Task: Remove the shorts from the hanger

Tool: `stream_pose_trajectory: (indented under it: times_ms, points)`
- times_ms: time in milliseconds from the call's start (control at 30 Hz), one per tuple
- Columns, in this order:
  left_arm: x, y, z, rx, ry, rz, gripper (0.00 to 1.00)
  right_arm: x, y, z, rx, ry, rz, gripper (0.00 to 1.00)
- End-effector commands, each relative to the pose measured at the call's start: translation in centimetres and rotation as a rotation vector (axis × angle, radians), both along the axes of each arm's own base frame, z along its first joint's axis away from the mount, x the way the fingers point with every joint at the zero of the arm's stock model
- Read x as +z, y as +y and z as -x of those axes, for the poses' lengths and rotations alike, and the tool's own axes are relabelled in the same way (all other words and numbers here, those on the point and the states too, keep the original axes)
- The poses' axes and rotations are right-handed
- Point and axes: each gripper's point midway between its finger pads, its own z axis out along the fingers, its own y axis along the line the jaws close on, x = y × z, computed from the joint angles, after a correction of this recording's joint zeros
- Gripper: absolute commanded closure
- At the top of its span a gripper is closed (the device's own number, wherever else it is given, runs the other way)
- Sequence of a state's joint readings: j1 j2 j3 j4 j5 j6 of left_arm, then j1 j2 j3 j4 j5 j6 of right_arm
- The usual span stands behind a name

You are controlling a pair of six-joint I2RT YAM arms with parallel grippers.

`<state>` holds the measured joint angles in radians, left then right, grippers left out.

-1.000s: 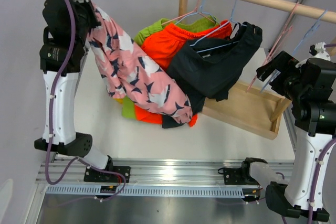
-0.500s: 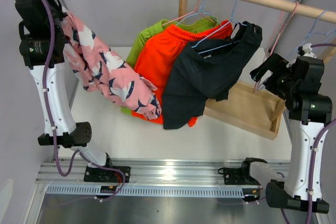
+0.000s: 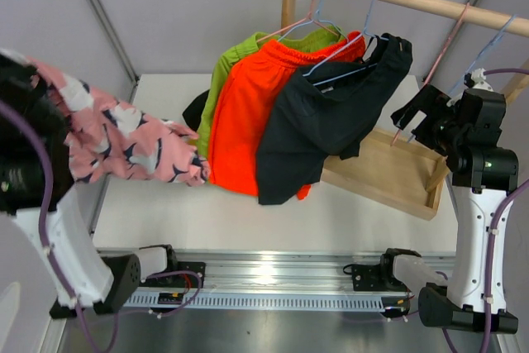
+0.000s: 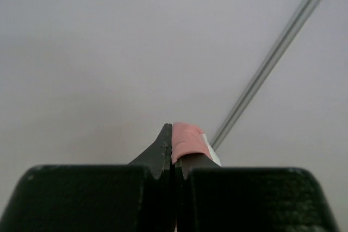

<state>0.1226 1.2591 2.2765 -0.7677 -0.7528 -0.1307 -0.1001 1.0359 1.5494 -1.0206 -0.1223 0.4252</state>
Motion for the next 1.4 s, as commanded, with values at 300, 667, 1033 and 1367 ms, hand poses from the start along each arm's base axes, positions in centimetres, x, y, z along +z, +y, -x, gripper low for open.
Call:
stream_pose_trajectory:
  times_ms: [300,667,1033,1367]
  points:
    - [1.9,-0.7,-5.5,-0.1,-0.056,-0.006,1.0,0.8,0.6,0.8,0.032,-0.051,0.019,0.01]
    - [3.3,-12.3,-16.7,-0.478,-0.052,-0.155,1.0,-0.4,0.1,1.1,0.007,-0.037,0.032,0.01]
    - [3.4,-19.8,-15.4,-0.733,-0.121,-0.088,1.0,-1.2,-0.3,1.7,-0.004,-0.022,0.046,0.01]
    - [-7.9,-20.7,-21.5,-0.668,0.118,-0.05,1.0,-1.0,0.0,2.5,0.004,-0.025,0.039,0.01]
